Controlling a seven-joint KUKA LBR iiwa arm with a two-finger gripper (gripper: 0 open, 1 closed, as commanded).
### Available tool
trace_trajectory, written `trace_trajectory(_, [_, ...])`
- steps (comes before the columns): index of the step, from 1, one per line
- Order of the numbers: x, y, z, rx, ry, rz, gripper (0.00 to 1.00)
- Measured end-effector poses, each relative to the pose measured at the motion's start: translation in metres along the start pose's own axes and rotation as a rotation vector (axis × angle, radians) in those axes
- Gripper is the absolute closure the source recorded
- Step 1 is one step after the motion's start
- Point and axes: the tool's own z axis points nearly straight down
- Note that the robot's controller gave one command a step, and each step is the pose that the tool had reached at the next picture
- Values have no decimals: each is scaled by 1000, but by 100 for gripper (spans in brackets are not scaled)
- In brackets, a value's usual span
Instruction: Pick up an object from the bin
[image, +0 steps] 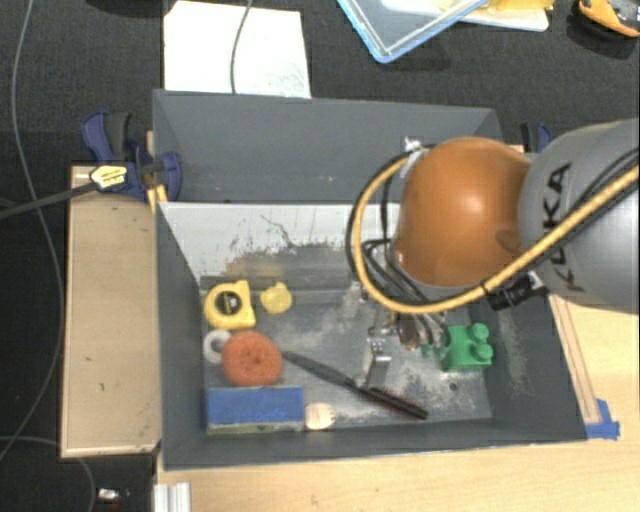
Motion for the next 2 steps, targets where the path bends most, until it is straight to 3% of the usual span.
trace_trajectory(1, [-2,-1,-4,-1,-9,5,0])
trace_trajectory(2, [-4,-60,35,-2,-10,140,0])
